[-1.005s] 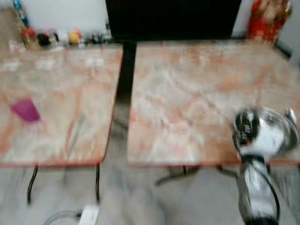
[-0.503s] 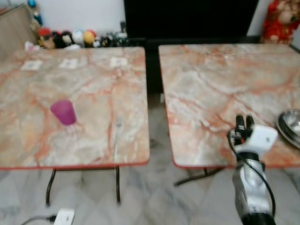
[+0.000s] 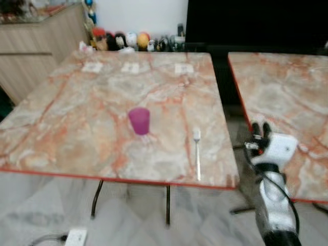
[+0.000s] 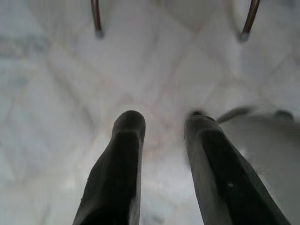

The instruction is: Setting the table

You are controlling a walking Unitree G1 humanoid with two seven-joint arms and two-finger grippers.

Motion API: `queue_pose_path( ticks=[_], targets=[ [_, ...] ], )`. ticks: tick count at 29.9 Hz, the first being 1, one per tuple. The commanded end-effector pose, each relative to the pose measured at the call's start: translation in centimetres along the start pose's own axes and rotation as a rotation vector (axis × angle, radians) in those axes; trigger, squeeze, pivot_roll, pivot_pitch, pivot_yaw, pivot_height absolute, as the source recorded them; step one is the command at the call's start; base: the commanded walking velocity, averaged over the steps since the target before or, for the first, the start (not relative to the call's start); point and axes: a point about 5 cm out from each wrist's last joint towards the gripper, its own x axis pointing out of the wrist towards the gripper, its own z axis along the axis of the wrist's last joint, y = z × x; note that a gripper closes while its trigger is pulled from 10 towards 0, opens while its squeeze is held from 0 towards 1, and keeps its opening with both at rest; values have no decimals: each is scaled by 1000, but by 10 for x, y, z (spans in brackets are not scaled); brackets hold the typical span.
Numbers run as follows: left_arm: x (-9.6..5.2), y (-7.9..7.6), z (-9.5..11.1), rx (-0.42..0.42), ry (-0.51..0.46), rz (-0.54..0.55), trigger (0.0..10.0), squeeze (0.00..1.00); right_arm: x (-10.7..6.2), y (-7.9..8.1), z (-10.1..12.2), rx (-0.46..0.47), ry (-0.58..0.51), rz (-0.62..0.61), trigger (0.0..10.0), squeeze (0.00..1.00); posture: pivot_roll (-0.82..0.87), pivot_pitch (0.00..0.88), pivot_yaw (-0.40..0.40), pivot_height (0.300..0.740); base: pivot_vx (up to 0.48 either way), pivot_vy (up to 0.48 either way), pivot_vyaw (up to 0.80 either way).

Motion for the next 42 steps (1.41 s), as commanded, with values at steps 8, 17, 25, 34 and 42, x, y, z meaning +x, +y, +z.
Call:
queue_pose_path(
  ticks=[8,17,25,34,42],
  targets=[
    [-5,10,-11,-10,24,24,10000,0,3,10,-2,16,24,21,10000,0,113,6,-39,740,0,288,0],
    [0,-1,0,-22,-7,6,10000,0,7,-4,-20,53,172,-80,10000,0,112,10,-35,740,0,0,0],
    [2,-10,0,-18,-3,-3,10000,0,13,-13,-34,77,316,-104,10000,1000,112,12,-35,740,0,0,0],
    [-2,2,-7,-21,5,9,10000,0,15,-4,-53,70,515,9,10000,0,116,10,-32,740,0,0,0],
    [-5,11,-8,-23,5,21,10000,0,32,1,-46,111,553,27,10000,0,124,8,-30,740,0,0,0]
  ],
)
